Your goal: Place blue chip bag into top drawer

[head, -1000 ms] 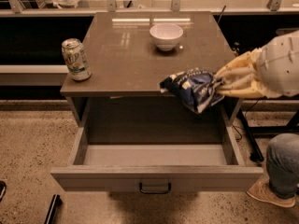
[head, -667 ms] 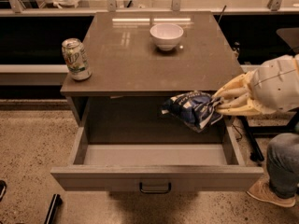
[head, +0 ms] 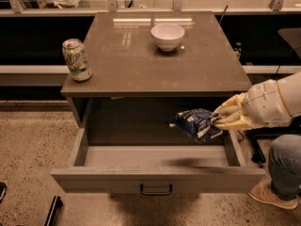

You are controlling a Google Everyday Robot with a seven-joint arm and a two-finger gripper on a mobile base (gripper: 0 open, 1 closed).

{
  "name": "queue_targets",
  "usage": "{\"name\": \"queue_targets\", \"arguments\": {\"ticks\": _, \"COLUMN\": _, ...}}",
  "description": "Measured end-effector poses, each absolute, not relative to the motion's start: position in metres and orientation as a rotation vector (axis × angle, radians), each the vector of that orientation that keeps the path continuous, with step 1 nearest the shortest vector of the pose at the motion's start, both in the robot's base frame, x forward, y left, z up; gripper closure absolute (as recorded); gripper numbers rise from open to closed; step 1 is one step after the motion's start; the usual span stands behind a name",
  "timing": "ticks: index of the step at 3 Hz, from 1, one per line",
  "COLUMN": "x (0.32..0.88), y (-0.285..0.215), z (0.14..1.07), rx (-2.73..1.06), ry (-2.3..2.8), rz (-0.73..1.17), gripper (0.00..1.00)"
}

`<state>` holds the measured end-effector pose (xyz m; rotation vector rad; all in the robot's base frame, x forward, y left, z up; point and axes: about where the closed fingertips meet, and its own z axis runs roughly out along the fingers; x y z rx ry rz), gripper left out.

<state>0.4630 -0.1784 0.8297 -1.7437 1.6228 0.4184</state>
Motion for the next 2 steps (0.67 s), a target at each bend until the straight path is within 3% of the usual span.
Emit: {"name": "queue_targets", "arguments": {"ticks": 2, "x": 0.528, "y": -0.187, "z": 0.780, "rx": -1.613, "ry": 1.716, "rz": 0.249, "gripper": 0.97}}
